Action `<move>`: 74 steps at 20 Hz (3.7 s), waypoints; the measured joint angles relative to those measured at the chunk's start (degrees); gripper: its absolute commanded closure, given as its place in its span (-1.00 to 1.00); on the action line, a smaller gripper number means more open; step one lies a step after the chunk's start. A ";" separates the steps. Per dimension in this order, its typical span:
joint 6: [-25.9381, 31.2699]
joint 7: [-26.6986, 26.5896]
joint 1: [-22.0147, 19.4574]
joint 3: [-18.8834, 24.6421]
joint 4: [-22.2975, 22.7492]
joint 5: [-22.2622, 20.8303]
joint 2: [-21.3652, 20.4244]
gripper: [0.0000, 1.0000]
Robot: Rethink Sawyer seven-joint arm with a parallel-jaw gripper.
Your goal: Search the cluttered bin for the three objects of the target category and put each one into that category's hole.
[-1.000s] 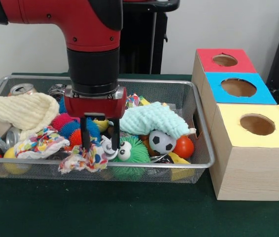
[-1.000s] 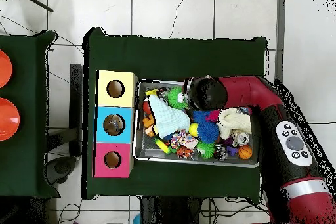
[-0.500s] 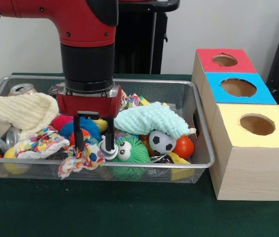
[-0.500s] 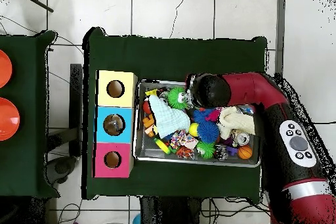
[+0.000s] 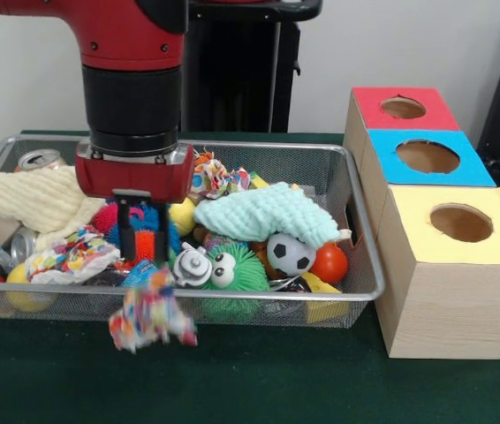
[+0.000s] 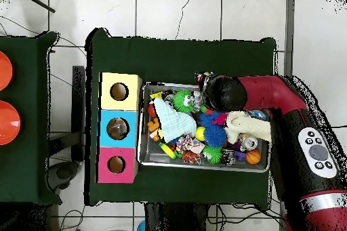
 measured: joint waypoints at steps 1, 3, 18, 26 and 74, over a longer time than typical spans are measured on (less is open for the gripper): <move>0.00 0.00 -0.11 0.00 0.00 -0.01 -0.11 1.00; 0.00 0.00 -0.29 0.01 0.00 -0.01 -0.27 1.00; 0.00 0.00 -0.87 0.00 0.01 -0.08 -0.29 1.00; 0.00 0.00 -0.87 0.01 0.02 -0.33 -0.29 1.00; -0.85 0.00 0.87 -0.16 0.56 -1.82 -0.11 -1.00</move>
